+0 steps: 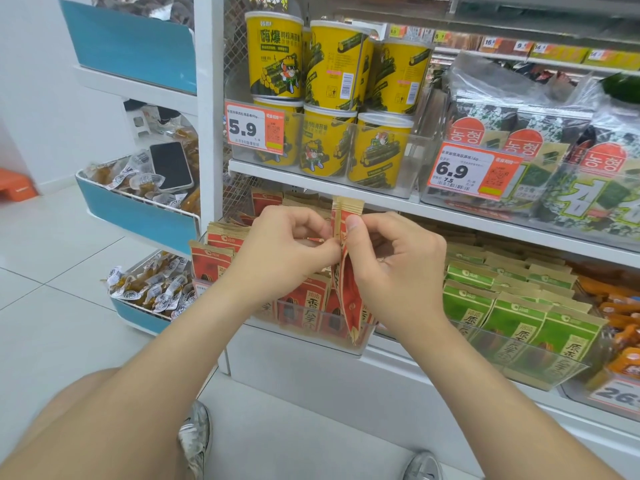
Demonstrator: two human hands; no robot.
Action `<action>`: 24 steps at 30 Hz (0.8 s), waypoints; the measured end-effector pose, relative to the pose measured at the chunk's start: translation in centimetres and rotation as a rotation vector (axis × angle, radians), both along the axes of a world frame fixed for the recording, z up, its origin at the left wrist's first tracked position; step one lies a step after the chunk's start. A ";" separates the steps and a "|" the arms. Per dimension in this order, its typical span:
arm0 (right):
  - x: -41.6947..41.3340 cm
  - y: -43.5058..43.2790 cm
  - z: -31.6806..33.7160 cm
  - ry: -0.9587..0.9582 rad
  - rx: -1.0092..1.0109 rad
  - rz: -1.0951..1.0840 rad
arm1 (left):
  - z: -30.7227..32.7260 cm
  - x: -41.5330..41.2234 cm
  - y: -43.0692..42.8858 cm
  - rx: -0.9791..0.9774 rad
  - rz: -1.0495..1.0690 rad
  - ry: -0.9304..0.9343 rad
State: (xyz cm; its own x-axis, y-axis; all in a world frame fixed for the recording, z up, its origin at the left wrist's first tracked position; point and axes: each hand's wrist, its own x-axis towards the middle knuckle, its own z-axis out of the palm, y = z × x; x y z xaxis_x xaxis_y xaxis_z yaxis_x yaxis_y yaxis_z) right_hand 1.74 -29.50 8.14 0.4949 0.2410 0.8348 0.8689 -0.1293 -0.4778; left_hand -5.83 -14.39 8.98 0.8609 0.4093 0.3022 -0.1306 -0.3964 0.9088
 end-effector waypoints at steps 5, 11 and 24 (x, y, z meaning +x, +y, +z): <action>0.4 0.2 0.2 0.088 0.033 0.008 | 0.3 -0.1 0.4 -0.062 -0.042 -0.005; 1.4 -0.1 0.4 0.268 0.030 0.032 | 0.7 -0.3 0.6 -0.049 -0.001 -0.024; 1.2 -0.4 0.6 0.374 -0.317 0.132 | -0.1 0.3 1.0 -0.045 0.301 -0.104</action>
State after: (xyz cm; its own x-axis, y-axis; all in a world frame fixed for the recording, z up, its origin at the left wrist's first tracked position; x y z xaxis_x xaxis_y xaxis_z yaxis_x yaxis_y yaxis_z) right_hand 2.96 -29.85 8.70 0.6941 0.5344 0.4823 0.6648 -0.2189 -0.7142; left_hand -5.56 -13.39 8.83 0.6649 0.6556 0.3579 -0.1069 -0.3907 0.9143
